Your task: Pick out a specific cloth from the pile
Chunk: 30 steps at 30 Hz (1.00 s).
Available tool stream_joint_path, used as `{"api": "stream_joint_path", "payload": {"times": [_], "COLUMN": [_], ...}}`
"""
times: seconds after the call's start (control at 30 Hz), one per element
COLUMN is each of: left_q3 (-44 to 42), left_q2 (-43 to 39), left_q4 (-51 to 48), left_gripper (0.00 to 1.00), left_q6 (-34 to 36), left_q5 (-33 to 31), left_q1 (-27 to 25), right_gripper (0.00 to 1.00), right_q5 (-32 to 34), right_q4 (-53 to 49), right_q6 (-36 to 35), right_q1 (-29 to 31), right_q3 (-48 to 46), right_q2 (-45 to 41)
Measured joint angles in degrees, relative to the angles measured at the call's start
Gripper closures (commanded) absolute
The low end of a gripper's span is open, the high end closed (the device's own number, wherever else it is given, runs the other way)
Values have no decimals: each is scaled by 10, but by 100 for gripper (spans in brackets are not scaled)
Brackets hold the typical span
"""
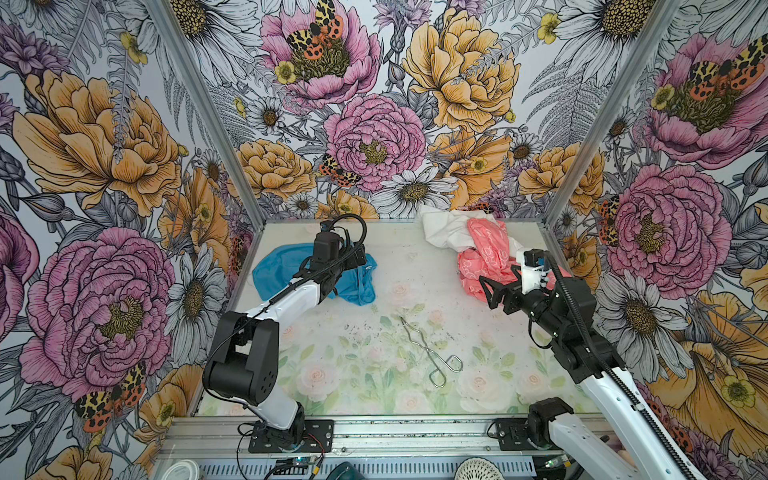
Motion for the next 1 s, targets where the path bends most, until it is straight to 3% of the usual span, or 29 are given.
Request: {"api": "stream_joint_path", "payload": {"times": [0.3, 0.57, 0.8, 1.0], "left_q3": [-126, -297, -402, -442], "left_q2": [-133, -233, -266, -241], "left_q4": [100, 241, 333, 420], "left_gripper": [1, 1, 1, 1], "left_q6": [82, 172, 202, 210], "left_q5": [-48, -113, -154, -155], "left_q1": [2, 16, 61, 96], "right_gripper": [1, 0, 0, 1], "right_q5": [19, 96, 126, 114], "right_q4": [7, 78, 198, 304], "right_q6": [-9, -17, -17, -25], "right_q1": [0, -1, -40, -83], "right_q3": [-6, -82, -182, -217], "right_q2": [42, 82, 117, 154]}}
